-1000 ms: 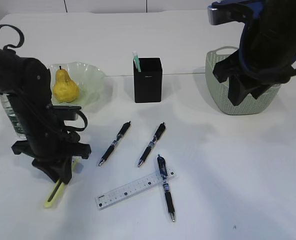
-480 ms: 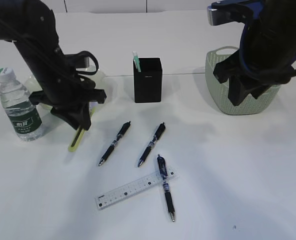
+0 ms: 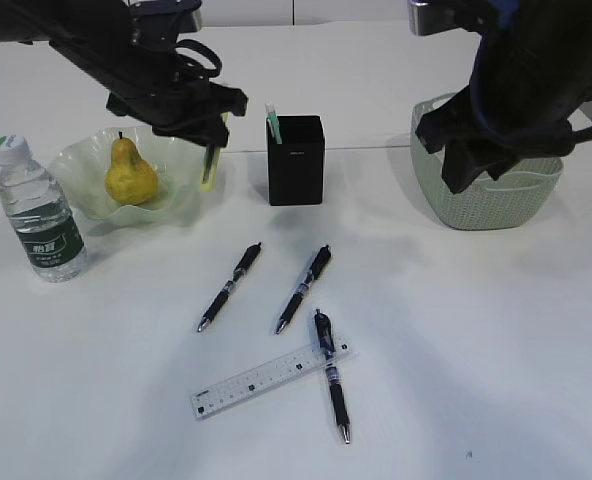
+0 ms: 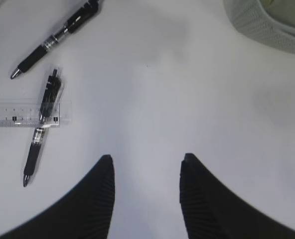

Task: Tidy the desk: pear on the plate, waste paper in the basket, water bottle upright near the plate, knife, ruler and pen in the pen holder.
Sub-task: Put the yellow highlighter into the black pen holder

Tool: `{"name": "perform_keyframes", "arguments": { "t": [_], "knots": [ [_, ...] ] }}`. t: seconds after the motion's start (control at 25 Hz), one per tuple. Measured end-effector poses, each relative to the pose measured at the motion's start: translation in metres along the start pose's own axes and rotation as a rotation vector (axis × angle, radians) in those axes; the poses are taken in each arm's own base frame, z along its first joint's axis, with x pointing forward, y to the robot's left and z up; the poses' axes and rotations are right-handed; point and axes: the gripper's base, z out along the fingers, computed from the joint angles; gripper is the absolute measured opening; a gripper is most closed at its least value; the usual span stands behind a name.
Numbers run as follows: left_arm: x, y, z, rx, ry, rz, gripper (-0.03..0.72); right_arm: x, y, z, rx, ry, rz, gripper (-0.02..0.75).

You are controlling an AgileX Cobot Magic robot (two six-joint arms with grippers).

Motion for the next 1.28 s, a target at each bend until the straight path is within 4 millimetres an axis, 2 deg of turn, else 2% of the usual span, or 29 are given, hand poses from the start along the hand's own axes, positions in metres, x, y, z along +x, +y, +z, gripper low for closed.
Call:
{"name": "perform_keyframes", "arguments": {
  "t": [0.32,0.4,0.84,1.08,1.28],
  "knots": [
    [-0.028,-0.033,-0.002,0.049,-0.405,0.136,0.092,-0.008,-0.001,0.0,0.006,-0.083,-0.003,0.352],
    [-0.032,-0.037,0.001,0.057,-0.481,0.139,0.092,-0.009,-0.001,0.0,0.008,-0.098,-0.004,0.352],
    [-0.026,-0.04,0.046,0.07,-0.642,0.138,0.092,-0.011,-0.001,-0.001,0.011,-0.124,-0.007,0.352],
    [-0.029,-0.05,0.045,0.095,-0.746,0.146,0.092,-0.011,-0.001,-0.001,0.011,-0.126,-0.009,0.352],
    [-0.031,-0.05,0.045,0.098,-0.801,0.142,0.092,-0.011,-0.001,-0.001,0.011,-0.126,-0.009,0.351]
  ]
}}
